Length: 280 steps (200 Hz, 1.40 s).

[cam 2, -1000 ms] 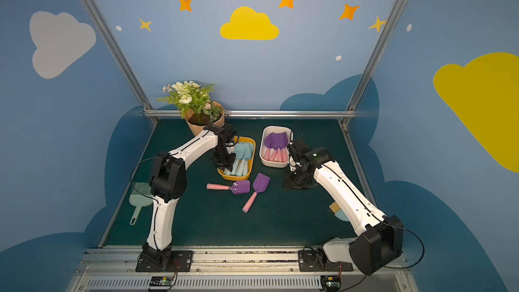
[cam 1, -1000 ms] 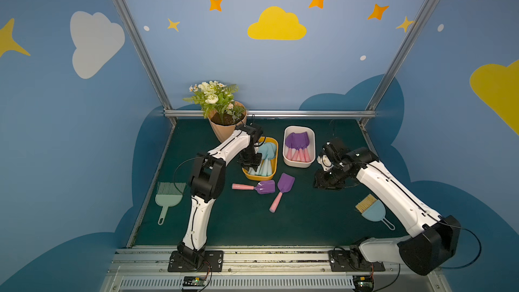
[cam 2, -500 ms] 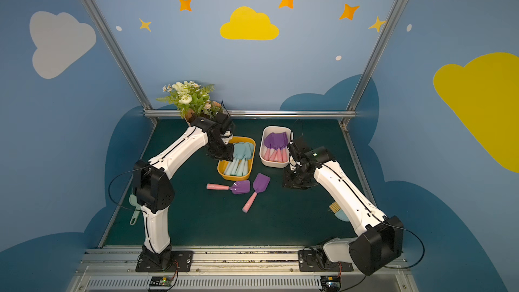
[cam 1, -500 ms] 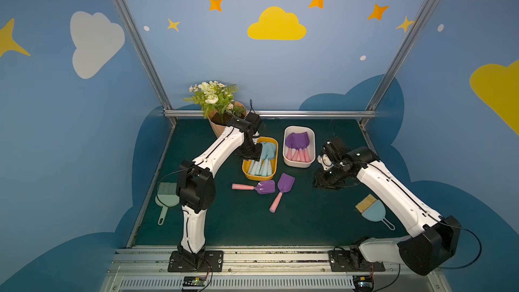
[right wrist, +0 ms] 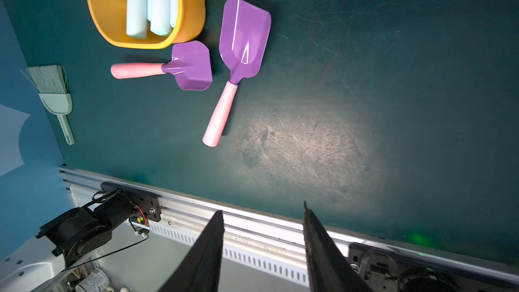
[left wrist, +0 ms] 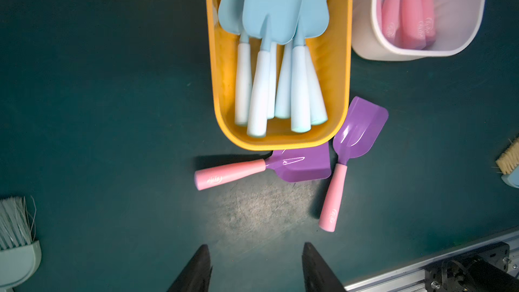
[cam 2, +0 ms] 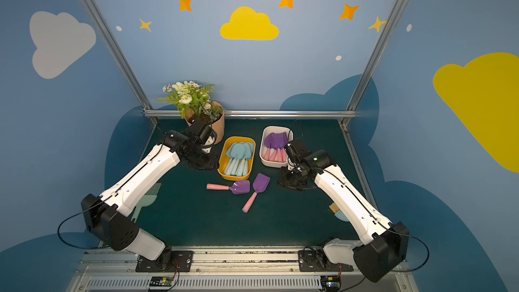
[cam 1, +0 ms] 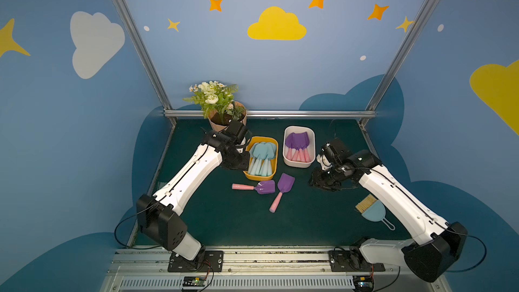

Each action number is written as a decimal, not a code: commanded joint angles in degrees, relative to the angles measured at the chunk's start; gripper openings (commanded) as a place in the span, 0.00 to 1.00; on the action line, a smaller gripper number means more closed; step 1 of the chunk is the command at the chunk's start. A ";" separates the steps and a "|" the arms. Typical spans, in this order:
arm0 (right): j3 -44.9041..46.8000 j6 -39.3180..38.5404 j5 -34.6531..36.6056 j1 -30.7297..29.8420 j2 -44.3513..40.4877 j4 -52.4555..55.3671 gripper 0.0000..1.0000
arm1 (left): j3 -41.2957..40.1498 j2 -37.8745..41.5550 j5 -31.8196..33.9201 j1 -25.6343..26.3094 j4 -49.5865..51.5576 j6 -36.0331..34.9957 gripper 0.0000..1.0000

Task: Sort the small shovels by color and place them into the storage box
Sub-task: Place the shovel in the storage box, then pick up the shovel from the center of the board.

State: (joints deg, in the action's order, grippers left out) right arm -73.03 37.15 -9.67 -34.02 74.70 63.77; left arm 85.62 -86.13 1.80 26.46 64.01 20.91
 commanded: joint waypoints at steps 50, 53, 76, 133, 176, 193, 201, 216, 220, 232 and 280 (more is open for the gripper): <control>0.76 13.14 4.49 -10.94 6.80 -8.08 0.49 | -11.72 16.14 2.86 -2.56 1.63 5.15 0.45; 0.74 13.43 4.40 -11.24 7.23 -8.50 0.49 | -11.98 16.37 2.86 -2.61 1.84 5.27 0.45; 0.37 15.41 2.87 -13.07 11.08 -10.51 0.50 | -13.91 18.51 2.78 -3.28 2.85 5.54 0.45; 1.85 21.45 3.48 -17.06 17.31 -17.36 0.53 | -17.22 21.34 1.45 -5.69 3.14 4.75 0.45; -0.15 22.82 2.70 -18.36 22.21 -18.48 0.56 | -17.77 21.80 0.83 -7.15 3.14 3.88 0.45; -0.12 23.94 2.73 -18.54 23.23 -18.55 0.57 | -18.03 21.83 0.58 -7.37 3.01 3.79 0.45; -0.02 24.41 2.63 -18.63 23.52 -18.89 0.57 | -18.16 21.88 0.48 -7.39 2.98 3.70 0.45; -0.05 25.06 2.27 -18.87 24.31 -19.44 0.58 | -18.38 21.93 0.31 -7.58 2.84 3.70 0.46; -0.01 25.13 2.14 -18.93 24.58 -19.61 0.58 | -18.54 22.03 0.24 -7.60 2.79 3.65 0.46; -0.10 25.58 1.86 -19.15 25.41 -19.97 0.58 | -18.66 22.34 0.05 -7.88 2.45 3.60 0.46; -0.27 27.08 0.71 -19.72 28.51 -21.07 0.58 | -19.34 22.45 -0.75 -8.62 2.09 2.79 0.46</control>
State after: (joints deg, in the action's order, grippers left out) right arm -72.07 62.81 -8.25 -53.32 101.49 43.24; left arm 66.96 -64.38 2.07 18.33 66.06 24.80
